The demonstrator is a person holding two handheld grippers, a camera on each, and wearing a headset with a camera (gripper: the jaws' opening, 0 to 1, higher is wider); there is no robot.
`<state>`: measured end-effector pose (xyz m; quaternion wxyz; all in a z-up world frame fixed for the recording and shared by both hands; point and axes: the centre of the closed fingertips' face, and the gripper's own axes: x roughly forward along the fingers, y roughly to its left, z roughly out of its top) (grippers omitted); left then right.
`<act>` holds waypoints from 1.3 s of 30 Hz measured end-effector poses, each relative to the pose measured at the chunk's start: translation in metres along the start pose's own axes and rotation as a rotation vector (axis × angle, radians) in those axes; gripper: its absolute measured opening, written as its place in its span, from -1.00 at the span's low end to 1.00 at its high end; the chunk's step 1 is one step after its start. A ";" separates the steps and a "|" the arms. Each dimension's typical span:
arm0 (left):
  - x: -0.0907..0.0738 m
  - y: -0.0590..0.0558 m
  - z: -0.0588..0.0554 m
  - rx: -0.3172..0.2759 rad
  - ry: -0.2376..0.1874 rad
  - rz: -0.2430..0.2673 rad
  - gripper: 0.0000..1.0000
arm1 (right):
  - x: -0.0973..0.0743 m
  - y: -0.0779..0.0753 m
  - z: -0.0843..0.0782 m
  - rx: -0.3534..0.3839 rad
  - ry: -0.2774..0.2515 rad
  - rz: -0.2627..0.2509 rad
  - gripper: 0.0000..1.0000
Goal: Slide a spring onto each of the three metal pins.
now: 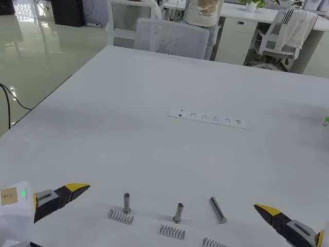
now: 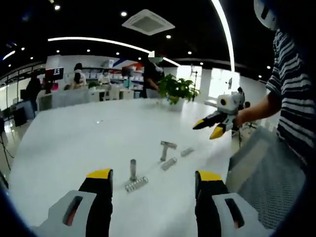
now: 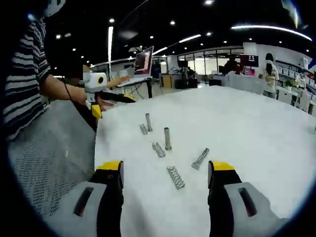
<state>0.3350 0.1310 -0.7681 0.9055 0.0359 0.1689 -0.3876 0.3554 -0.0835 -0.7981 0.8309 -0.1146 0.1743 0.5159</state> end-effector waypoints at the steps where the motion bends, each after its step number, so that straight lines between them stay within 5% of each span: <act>1: 0.000 0.000 0.000 0.000 -0.001 0.001 0.97 | 0.000 0.000 0.001 0.002 -0.002 0.001 0.98; 39: -0.002 0.000 -0.001 0.010 0.021 -0.009 0.97 | 0.000 -0.001 0.006 0.012 0.000 -0.002 0.91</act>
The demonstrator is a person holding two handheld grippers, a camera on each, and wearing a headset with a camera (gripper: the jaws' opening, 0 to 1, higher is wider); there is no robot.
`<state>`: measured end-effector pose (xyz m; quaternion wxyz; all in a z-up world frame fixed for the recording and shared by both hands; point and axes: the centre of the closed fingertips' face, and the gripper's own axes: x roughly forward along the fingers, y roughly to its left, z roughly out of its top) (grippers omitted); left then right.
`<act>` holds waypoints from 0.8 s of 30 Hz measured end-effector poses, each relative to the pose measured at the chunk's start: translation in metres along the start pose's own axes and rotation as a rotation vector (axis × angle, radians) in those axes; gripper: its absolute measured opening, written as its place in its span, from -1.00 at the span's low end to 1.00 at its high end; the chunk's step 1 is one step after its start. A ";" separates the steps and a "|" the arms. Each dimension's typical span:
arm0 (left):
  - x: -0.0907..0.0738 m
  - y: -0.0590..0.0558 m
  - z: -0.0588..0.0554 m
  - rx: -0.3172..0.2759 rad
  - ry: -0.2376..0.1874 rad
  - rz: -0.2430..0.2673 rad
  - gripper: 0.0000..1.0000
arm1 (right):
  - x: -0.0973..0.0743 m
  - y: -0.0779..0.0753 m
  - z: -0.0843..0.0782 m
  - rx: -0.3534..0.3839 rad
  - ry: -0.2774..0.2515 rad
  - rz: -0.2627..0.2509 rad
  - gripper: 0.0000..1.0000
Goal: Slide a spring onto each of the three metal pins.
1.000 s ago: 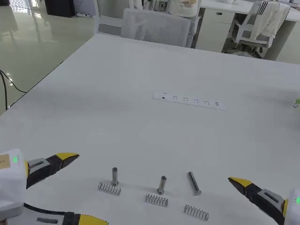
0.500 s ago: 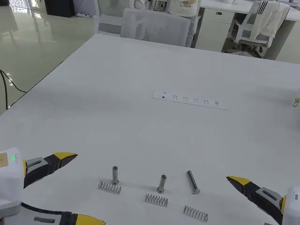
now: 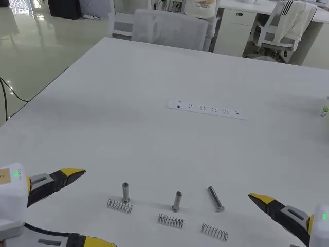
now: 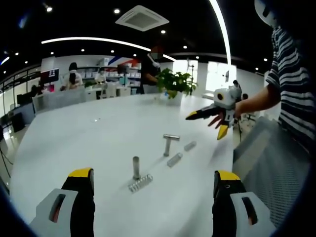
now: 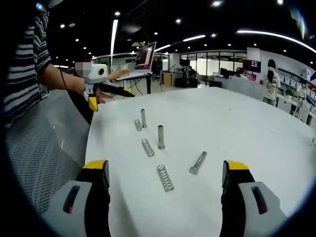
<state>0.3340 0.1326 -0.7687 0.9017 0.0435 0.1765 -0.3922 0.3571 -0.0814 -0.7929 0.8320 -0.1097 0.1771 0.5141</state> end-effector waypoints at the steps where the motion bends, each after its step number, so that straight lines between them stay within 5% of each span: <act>1: 0.000 0.000 0.000 -0.002 0.000 -0.001 0.97 | 0.000 0.000 0.000 0.000 0.002 0.001 0.90; 24: -0.001 0.000 -0.002 0.006 0.007 0.002 0.97 | 0.000 -0.002 -0.003 0.000 0.015 -0.003 0.87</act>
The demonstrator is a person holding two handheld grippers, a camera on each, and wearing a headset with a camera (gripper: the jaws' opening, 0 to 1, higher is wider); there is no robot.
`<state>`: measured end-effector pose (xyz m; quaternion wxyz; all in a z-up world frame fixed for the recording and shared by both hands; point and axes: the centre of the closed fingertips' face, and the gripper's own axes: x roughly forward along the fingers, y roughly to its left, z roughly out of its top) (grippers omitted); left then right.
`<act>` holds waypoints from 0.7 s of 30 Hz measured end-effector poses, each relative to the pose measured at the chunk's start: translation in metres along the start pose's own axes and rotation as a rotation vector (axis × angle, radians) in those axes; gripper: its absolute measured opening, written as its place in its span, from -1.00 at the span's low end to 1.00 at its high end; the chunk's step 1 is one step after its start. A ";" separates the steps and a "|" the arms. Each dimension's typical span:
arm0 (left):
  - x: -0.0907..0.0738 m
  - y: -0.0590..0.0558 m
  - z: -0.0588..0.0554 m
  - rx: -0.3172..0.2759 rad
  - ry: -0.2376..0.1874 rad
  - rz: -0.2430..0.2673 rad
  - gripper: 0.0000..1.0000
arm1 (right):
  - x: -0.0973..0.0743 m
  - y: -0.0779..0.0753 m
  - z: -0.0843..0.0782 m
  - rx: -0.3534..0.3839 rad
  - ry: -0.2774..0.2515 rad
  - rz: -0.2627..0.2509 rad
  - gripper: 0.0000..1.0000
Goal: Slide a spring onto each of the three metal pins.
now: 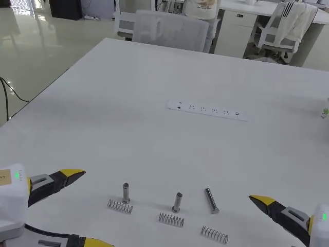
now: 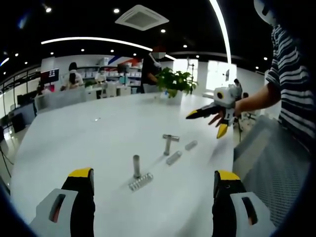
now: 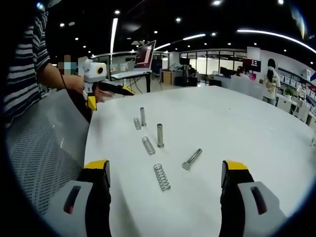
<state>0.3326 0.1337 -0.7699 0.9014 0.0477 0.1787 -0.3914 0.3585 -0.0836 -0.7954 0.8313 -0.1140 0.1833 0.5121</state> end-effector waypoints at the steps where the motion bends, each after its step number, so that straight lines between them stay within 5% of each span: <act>1: 0.000 0.000 0.000 0.000 0.000 0.001 0.97 | 0.000 0.001 -0.001 -0.002 0.003 0.000 0.87; 21: 0.001 0.001 0.000 -0.003 -0.005 -0.008 0.97 | -0.002 0.000 -0.001 0.006 0.018 0.006 0.83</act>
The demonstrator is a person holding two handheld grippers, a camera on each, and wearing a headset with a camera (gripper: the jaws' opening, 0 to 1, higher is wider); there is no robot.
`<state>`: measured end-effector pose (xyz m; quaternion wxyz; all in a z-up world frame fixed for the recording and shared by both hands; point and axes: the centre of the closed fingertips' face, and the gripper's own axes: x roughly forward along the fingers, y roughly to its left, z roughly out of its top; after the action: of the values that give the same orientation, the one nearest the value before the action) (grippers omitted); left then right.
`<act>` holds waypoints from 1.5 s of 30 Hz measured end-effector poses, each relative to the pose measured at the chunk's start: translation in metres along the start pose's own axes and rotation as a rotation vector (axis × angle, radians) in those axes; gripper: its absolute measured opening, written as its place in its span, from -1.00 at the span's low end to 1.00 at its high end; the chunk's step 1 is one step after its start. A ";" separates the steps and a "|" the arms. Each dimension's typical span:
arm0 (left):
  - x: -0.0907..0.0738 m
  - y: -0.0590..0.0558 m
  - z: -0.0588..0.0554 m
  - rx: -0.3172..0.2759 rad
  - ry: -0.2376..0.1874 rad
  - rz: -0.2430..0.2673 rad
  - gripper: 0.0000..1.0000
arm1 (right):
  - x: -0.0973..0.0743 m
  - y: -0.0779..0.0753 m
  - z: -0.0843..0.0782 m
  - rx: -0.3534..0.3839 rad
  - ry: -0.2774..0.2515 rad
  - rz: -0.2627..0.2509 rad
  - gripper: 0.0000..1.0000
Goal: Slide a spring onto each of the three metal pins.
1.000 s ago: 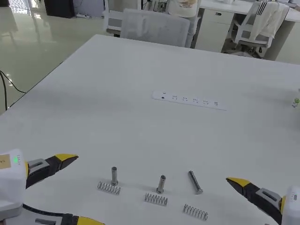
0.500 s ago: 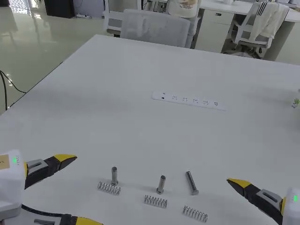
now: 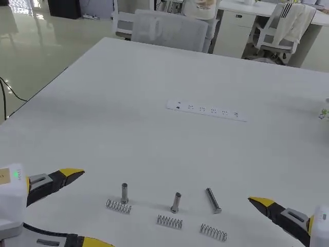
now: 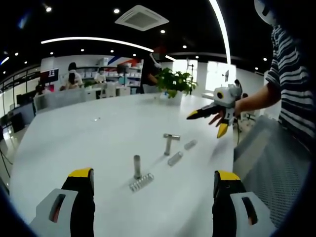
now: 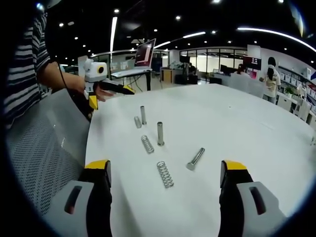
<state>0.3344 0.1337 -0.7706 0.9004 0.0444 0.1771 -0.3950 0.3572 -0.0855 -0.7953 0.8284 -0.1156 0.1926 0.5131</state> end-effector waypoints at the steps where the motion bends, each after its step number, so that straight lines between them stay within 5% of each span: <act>1: 0.000 0.000 0.000 0.002 0.000 0.000 0.97 | 0.000 0.000 0.001 0.001 0.000 0.001 0.83; 17: 0.006 -0.006 -0.008 -0.011 0.014 -0.030 0.97 | 0.015 -0.021 0.019 0.016 0.015 -0.002 0.63; 27: 0.004 -0.002 -0.005 -0.017 0.009 -0.017 0.97 | 0.030 -0.045 0.028 0.113 0.043 -0.033 0.31; 45: 0.003 -0.003 -0.009 -0.016 0.025 -0.019 0.96 | 0.068 -0.071 0.008 0.272 0.235 -0.098 -0.38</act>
<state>0.3314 0.1320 -0.7801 0.8945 0.0403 0.1920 -0.4017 0.4495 -0.0591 -0.8185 0.8322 -0.0711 0.3498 0.4242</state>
